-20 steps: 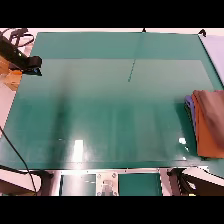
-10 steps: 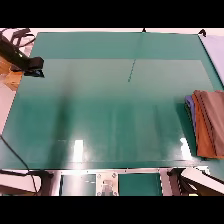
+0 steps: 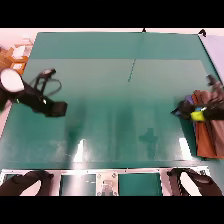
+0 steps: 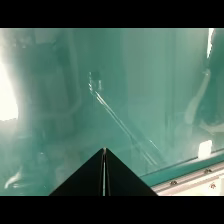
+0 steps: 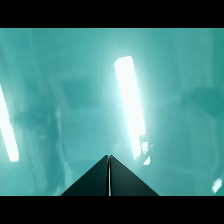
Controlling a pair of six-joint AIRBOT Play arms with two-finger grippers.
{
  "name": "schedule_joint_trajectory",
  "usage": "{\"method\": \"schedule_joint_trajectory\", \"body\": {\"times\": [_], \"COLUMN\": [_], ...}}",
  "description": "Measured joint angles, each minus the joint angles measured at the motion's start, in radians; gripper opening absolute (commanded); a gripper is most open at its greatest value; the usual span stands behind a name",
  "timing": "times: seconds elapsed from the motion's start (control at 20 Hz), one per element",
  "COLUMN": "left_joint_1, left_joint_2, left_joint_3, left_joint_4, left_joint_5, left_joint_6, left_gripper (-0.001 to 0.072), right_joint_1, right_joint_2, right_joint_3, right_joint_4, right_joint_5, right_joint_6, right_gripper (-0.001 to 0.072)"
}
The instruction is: Fold the shirts.
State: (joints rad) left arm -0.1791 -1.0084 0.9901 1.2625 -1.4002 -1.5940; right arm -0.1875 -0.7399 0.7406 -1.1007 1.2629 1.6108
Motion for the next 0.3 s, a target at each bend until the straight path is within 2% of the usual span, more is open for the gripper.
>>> {"method": "schedule_joint_trajectory", "body": {"times": [0.3], "left_joint_1": [-0.034], "left_joint_2": [0.071], "left_joint_3": [-0.116], "left_joint_4": [-0.016], "left_joint_5": [0.035], "left_joint_6": [-0.032], "left_gripper": [0.0025], "right_joint_1": [0.190], "right_joint_2": [0.061], "right_joint_3": [-0.121], "right_joint_4": [0.028], "right_joint_5": [-0.072], "right_joint_6": [0.002], "right_gripper": [0.0016]}}
